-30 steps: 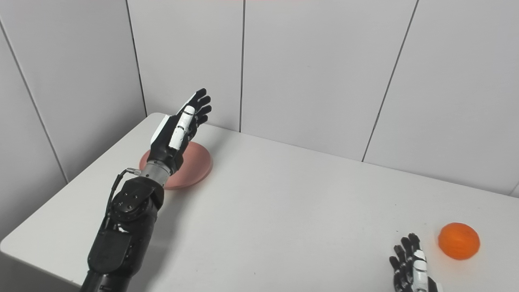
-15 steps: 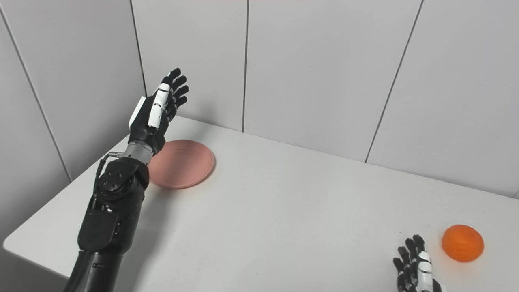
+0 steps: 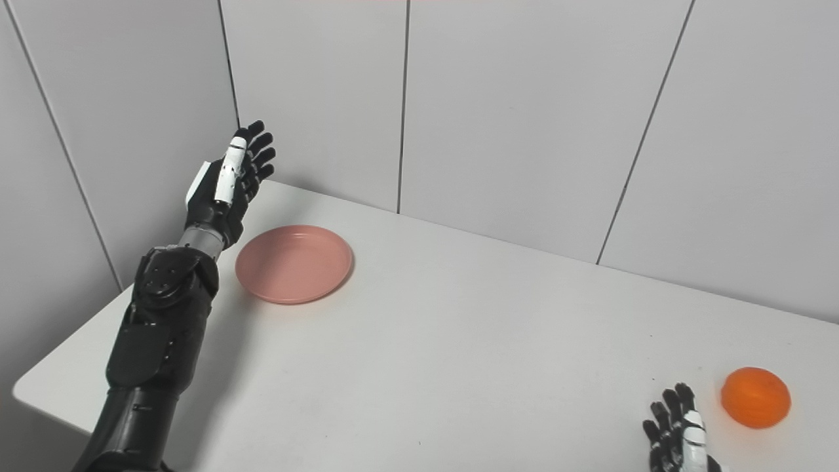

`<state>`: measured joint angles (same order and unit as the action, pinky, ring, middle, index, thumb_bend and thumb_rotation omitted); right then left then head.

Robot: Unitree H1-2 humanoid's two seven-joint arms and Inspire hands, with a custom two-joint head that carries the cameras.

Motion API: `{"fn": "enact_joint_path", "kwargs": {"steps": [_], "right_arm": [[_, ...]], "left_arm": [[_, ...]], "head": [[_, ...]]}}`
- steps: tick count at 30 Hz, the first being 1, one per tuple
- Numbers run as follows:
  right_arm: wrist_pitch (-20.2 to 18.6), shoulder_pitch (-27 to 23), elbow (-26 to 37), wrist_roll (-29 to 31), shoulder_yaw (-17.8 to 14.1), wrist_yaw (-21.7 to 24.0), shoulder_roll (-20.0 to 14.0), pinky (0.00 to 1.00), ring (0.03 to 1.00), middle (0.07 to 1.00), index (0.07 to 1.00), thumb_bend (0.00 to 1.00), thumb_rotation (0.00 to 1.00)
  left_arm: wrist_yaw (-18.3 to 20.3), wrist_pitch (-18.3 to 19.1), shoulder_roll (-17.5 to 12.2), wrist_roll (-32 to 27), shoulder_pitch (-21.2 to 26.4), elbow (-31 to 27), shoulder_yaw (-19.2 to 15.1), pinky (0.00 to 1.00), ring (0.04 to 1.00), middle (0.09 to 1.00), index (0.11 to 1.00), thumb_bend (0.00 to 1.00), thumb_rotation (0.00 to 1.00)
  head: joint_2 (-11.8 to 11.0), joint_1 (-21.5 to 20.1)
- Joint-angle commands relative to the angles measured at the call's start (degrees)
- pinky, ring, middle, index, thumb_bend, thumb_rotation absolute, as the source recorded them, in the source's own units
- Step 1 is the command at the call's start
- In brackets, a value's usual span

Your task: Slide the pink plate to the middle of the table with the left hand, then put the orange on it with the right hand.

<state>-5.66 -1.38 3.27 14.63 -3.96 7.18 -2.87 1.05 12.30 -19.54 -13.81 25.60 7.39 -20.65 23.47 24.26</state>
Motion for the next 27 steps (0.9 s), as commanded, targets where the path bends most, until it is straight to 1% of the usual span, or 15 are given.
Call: {"fn": "enact_joint_path", "kwargs": {"steps": [1, 4, 8, 11, 15, 19, 21, 24, 27], "right_arm": [[2.1, -1.4, 1.1, 0.4, 0.0, 1.0, -0.6, 1.0, 1.0, 1.0, 1.0, 0.19, 1.0], [1.9, -1.4, 1.1, 0.6, -0.4, 0.8, -0.4, 1.0, 1.0, 1.0, 1.0, 0.19, 1.0], [1.3, -1.5, 1.5, 0.8, -0.4, 0.6, -0.3, 1.0, 1.0, 1.0, 1.0, 0.2, 1.0], [1.1, -1.4, 1.6, 0.6, -0.4, 0.5, -0.3, 1.0, 1.0, 1.0, 1.0, 0.2, 1.0], [1.1, -1.4, 1.7, 0.7, -0.4, 0.6, -0.4, 1.0, 1.0, 1.0, 1.0, 0.19, 1.0], [1.1, -1.3, 1.9, 0.2, -0.2, 0.5, -0.5, 1.0, 1.0, 1.0, 1.0, 0.19, 1.0], [0.6, -1.3, 2.2, 0.4, -0.4, 0.2, -0.3, 1.0, 1.0, 1.0, 1.0, 0.19, 1.0], [1.1, -1.3, 2.1, 1.1, -0.3, 1.0, -0.6, 1.0, 1.0, 1.0, 1.0, 0.18, 1.0], [0.8, -1.2, 2.2, 0.9, -0.5, 0.4, -0.5, 1.0, 1.0, 1.0, 1.0, 0.18, 1.0]], "left_arm": [[-0.2, -2.0, -1.5, -0.9, 3.5, 0.1, -0.6, 0.93, 0.933, 0.933, 0.9, 0.33, 1.0], [-0.1, -2.2, -1.6, -2.3, 3.6, 1.9, -1.8, 0.92, 0.929, 0.93, 0.901, 0.32, 1.0], [-0.5, -3.3, -2.5, -2.9, 3.6, 4.5, -3.0, 0.92, 0.919, 0.92, 0.892, 0.33, 1.0], [-0.4, -3.6, -2.9, -2.9, 3.3, 4.9, -3.4, 0.91, 0.912, 0.914, 0.888, 0.33, 1.0], [-0.3, -3.5, -3.6, -4.4, 3.2, 6.3, -4.7, 0.9, 0.906, 0.906, 0.881, 0.33, 1.0], [-1.4, -3.9, -3.9, -4.8, 3.3, 7.6, -5.8, 0.89, 0.879, 0.875, 0.85, 0.31, 1.0], [-1.5, -4.1, -4.2, -4.5, 3.1, 8.4, -6.0, 0.89, 0.879, 0.875, 0.851, 0.32, 1.0], [-1.8, -4.4, -4.1, -4.9, 2.9, 9.0, -6.6, 0.89, 0.878, 0.874, 0.849, 0.31, 1.0], [-1.5, -4.5, -4.2, -5.4, 2.6, 9.6, -7.0, 0.89, 0.888, 0.884, 0.862, 0.31, 1.0]], "head": [[0.1, 0.0], [0.1, -0.1], [0.1, 0.0], [0.1, 0.1], [0.2, 0.2], [0.3, 0.2], [0.3, 0.3], [0.3, 0.5], [0.3, 0.6]]}}
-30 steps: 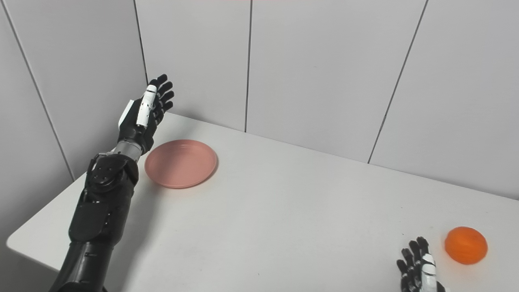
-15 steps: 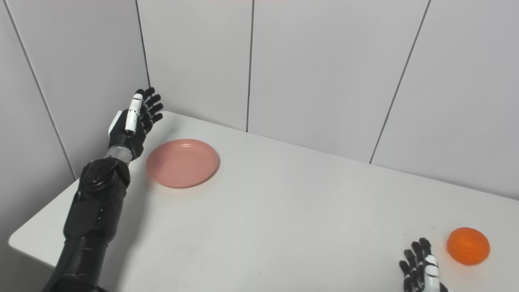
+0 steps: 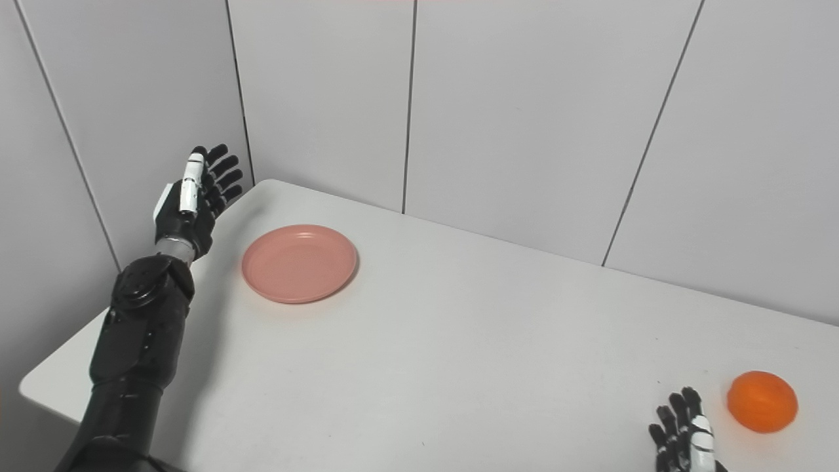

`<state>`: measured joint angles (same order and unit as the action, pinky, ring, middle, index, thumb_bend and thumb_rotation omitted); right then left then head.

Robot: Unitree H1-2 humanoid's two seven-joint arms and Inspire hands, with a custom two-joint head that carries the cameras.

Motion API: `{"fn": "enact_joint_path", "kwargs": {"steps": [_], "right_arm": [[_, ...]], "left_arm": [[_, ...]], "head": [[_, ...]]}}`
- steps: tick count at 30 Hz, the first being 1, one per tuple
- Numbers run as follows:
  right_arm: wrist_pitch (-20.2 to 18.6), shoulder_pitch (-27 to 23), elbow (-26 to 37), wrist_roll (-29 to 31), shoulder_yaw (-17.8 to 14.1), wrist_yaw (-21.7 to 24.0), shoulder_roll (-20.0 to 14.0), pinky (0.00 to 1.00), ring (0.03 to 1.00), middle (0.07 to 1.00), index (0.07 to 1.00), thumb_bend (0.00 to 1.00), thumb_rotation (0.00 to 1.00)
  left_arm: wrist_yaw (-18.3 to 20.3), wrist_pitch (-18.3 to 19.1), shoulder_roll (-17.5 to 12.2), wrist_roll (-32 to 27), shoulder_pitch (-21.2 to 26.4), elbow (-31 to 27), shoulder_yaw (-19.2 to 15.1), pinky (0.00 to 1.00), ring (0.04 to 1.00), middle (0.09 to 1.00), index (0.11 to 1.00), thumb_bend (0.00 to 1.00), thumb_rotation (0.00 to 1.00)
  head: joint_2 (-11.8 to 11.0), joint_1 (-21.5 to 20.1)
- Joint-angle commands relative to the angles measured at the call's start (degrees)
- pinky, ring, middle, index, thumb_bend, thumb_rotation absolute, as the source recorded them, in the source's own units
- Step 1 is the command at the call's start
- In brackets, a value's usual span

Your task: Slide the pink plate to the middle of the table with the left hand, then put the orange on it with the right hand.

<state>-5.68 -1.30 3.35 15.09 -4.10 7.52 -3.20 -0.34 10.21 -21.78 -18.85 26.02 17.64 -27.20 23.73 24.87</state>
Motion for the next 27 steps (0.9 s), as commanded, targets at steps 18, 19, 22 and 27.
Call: {"fn": "enact_joint_path", "kwargs": {"steps": [18, 19, 22, 27], "right_arm": [[0.5, -1.3, 2.6, 0.6, -0.5, 0.0, -0.5, 1.0, 1.0, 1.0, 1.0, 0.19, 1.0], [0.5, -1.3, 2.6, 0.6, -0.4, 0.0, -0.5, 1.0, 1.0, 1.0, 1.0, 0.2, 1.0], [0.2, -1.3, 2.9, 0.6, -0.4, -0.2, -0.4, 1.0, 1.0, 1.0, 1.0, 0.2, 1.0], [0.0, -1.3, 3.1, 0.3, -0.3, -0.5, -0.3, 1.0, 1.0, 1.0, 1.0, 0.19, 1.0]], "left_arm": [[0.5, -6.2, -3.1, 0.2, 1.2, 6.8, 0.0, 0.9, 0.891, 0.891, 0.869, 0.28, 1.0], [0.3, -6.2, -3.0, 0.3, 1.1, 7.2, 0.1, 0.9, 0.895, 0.892, 0.872, 0.28, 1.0], [0.3, -6.4, -2.6, 0.0, 1.0, 8.1, 0.2, 0.9, 0.895, 0.891, 0.875, 0.29, 1.0], [1.4, -7.7, -2.5, -0.7, 0.9, 9.8, 0.5, 0.93, 0.9, 0.894, 0.88, 0.3, 1.0]], "head": [[0.6, 0.2], [0.6, 0.2], [0.5, 0.2], [0.6, 0.2]]}}
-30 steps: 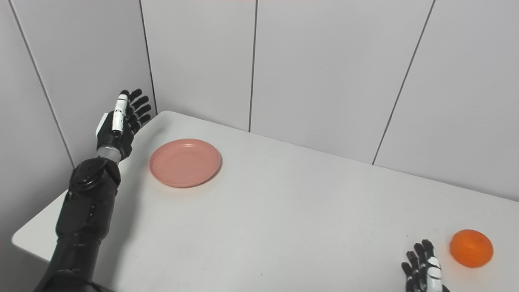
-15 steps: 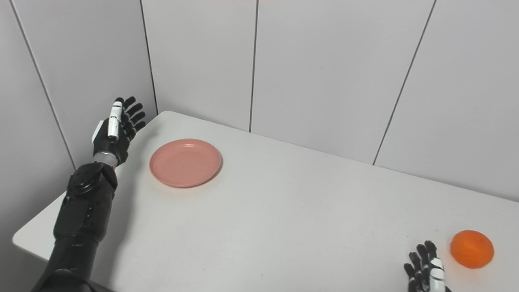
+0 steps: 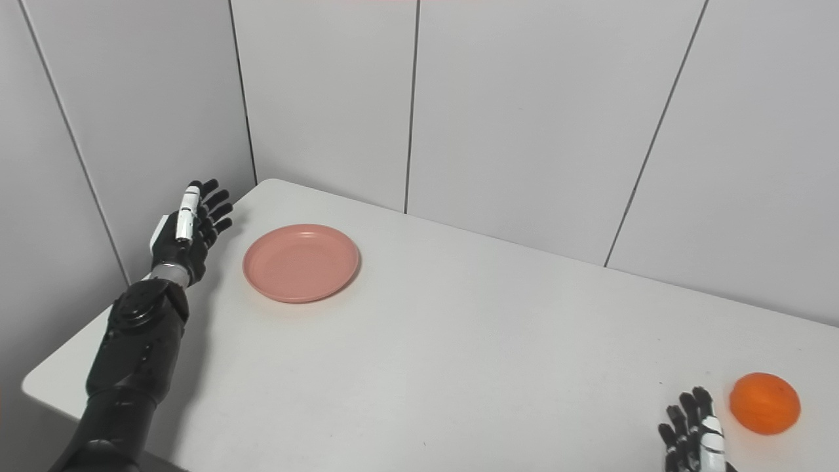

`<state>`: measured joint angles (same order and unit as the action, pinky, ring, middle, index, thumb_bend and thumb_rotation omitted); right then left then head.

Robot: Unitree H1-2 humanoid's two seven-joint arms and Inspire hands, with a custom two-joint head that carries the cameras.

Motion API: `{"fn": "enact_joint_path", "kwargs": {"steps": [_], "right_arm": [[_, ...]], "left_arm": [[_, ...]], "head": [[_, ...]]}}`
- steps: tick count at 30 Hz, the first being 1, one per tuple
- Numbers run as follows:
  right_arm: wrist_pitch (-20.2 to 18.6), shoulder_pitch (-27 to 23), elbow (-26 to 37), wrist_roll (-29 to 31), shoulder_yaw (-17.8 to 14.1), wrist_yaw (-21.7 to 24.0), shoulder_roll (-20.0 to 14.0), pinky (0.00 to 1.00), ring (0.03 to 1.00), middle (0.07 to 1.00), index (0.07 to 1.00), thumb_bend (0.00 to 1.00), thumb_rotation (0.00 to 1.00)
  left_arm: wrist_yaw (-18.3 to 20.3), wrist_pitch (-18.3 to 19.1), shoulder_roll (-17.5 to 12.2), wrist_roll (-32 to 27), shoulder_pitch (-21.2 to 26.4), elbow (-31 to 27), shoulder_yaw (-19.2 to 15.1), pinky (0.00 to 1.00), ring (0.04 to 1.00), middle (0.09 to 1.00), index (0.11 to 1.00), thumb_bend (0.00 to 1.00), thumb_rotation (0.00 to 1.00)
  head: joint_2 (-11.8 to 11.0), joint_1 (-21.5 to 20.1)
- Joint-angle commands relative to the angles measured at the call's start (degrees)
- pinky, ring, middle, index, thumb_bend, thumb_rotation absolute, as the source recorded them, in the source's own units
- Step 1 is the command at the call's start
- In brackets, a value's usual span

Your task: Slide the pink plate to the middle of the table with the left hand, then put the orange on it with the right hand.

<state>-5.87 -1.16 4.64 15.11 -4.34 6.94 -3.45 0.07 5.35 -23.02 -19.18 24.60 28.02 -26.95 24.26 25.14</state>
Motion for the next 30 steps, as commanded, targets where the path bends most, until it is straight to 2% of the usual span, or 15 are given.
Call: {"fn": "enact_joint_path", "kwargs": {"steps": [1, 17, 30], "right_arm": [[0.0, -1.5, 1.9, 0.2, -0.1, -0.1, 0.1, 1.0, 1.0, 1.0, 1.0, 0.19, 1.0], [-0.9, -1.4, 2.8, 0.2, 0.2, -0.4, 0.4, 1.0, 1.0, 1.0, 1.0, 0.18, 1.0], [-1.2, -1.3, 3.2, -0.1, 0.2, -0.7, 0.5, 1.0, 1.0, 1.0, 1.0, 0.18, 1.0]], "left_arm": [[1.5, -3.3, -1.4, -0.6, 2.4, 0.3, 0.3, 0.93, 0.903, 0.897, 0.882, 0.3, 1.0], [0.5, -3.9, -0.6, -0.3, 2.6, 3.0, 0.9, 0.91, 0.898, 0.887, 0.857, 0.29, 1.0], [1.9, -5.7, -0.5, -0.2, 3.2, 7.6, 2.1, 0.93, 0.902, 0.891, 0.868, 0.29, 1.0]], "head": [[0.1, 0.0], [0.0, -0.2], [0.3, -0.3]]}}
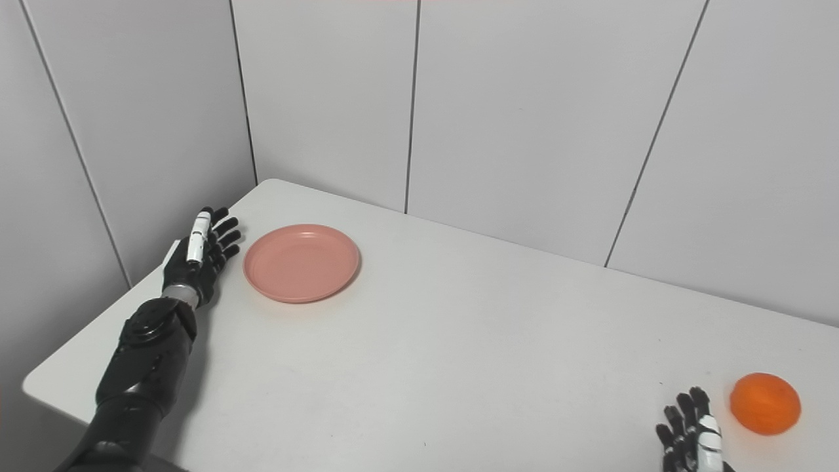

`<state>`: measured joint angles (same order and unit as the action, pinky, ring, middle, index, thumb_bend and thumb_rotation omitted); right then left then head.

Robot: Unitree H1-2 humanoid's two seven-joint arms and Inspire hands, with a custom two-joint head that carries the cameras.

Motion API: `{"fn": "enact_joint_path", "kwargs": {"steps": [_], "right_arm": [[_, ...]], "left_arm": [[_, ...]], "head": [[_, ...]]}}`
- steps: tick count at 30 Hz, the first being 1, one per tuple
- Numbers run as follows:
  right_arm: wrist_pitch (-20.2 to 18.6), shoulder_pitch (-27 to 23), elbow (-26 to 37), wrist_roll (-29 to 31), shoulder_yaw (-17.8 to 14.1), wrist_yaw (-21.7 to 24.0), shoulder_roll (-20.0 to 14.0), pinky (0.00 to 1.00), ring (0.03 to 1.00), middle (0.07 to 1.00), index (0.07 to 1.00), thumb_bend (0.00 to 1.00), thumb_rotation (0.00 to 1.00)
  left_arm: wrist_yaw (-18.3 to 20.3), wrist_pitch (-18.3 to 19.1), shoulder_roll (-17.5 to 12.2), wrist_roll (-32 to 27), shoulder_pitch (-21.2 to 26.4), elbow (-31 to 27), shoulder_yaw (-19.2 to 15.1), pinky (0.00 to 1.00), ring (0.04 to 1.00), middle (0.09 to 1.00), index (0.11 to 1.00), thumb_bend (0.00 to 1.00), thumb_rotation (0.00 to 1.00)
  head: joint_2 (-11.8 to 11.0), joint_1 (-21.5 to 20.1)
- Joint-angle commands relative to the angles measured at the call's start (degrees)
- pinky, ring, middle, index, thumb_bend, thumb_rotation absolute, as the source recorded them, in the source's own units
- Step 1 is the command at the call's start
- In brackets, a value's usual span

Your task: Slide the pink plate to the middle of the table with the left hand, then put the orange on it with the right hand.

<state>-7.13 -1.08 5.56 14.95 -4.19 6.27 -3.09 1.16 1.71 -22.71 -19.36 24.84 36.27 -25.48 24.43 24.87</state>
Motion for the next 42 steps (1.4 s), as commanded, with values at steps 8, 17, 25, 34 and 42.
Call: {"fn": "enact_joint_path", "kwargs": {"steps": [8, 17, 25, 34, 42], "right_arm": [[0.1, -1.4, 2.1, 0.0, 0.1, 0.0, 0.0, 1.0, 1.0, 1.0, 1.0, 0.17, 1.0], [0.2, -1.2, 2.5, 0.4, 0.1, 0.4, -0.1, 1.0, 1.0, 1.0, 1.0, 0.17, 1.0], [-0.3, -1.0, 3.3, 0.1, 0.4, 0.2, 0.0, 1.0, 1.0, 1.0, 1.0, 0.17, 1.0], [-0.5, -0.9, 3.7, -0.2, 0.6, -0.5, 0.3, 1.0, 1.0, 1.0, 1.0, 0.16, 1.0], [-0.6, -0.9, 3.9, -0.2, 0.9, -0.7, 0.5, 1.0, 1.0, 1.0, 1.0, 0.16, 1.0]], "left_arm": [[1.2, -3.2, -0.4, 0.9, 3.3, 2.3, 3.1, 0.89, 0.884, 0.879, 0.866, 0.29, 1.0], [0.9, -4.7, 0.5, 1.6, 4.6, 5.1, 5.6, 0.88, 0.877, 0.871, 0.845, 0.33, 1.0], [2.8, -4.8, 1.3, 0.0, 5.5, 7.6, 6.7, 0.9, 0.887, 0.882, 0.849, 0.36, 1.0], [2.7, -4.0, 2.7, 0.4, 5.7, 7.2, 7.7, 0.88, 0.874, 0.872, 0.85, 0.35, 1.0], [4.4, -2.8, 3.5, -0.9, 6.0, 7.3, 8.1, 0.9, 0.884, 0.883, 0.867, 0.33, 1.0]], "head": [[0.0, -0.3], [0.3, -0.3], [0.5, -0.7], [0.5, -0.9], [0.7, -1.6]]}}
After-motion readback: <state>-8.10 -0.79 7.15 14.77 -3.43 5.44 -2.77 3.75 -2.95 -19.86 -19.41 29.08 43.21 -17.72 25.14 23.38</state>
